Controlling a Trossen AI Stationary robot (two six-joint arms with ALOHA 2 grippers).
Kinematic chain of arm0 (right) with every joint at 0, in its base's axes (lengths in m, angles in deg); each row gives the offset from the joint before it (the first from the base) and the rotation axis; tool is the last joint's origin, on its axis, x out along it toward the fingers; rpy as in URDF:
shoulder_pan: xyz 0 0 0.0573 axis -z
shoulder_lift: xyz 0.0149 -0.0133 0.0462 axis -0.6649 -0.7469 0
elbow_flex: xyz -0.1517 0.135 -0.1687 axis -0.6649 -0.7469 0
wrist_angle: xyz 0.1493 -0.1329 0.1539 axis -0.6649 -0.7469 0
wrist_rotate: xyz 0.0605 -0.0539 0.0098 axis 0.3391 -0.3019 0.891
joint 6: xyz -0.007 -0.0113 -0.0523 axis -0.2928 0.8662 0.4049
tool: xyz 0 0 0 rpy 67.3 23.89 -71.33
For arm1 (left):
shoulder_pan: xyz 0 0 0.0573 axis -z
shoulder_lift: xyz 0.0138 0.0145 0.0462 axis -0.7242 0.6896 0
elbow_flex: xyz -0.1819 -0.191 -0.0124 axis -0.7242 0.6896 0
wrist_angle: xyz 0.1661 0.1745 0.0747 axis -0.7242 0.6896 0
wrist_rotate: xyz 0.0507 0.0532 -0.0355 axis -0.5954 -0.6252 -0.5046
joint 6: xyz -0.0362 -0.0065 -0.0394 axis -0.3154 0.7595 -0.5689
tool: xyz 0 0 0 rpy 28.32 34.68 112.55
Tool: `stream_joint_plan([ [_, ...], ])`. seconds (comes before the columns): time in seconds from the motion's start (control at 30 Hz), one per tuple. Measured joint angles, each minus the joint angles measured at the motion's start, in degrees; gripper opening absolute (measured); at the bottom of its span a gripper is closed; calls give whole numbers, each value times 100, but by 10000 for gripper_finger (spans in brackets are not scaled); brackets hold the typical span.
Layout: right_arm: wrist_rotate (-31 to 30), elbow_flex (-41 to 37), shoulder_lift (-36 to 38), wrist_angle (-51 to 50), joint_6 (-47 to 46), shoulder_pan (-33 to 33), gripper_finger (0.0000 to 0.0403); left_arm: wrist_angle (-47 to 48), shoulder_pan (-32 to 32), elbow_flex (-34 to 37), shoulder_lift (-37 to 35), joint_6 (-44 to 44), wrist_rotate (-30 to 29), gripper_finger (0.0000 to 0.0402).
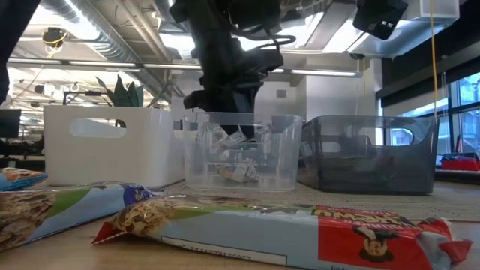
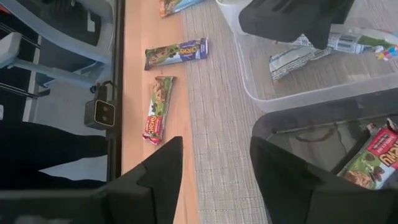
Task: Pick and place Granola Bars by type
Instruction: Put the left orange granola bar into the transparent bin, then put the red granola bar into the black bin
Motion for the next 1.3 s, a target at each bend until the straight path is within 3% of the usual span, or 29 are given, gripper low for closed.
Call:
stream_joint_plan([
  [0.3,4,0,0,2,-149,0,191,-59,15,0,46,7,41,130],
  [0.63,-10,0,0,46,-126,0,191,-52,15,0,-1,103,285,209],
  [0.77,-143,0,0,424,194,-49,191,35,2,4,-457,146,218,222],
  [1.03,-148,127,-110,483,398,-312,191,773,473,20,-2031,-27,-988,220],
  [1.17,-401,804,-568,373,556,-631,191,878,1124,310,-2696,-347,-2011,223],
  [1.3,-997,1757,-1386,-253,612,-877,191,963,1751,682,-3277,-707,-2288,223],
])
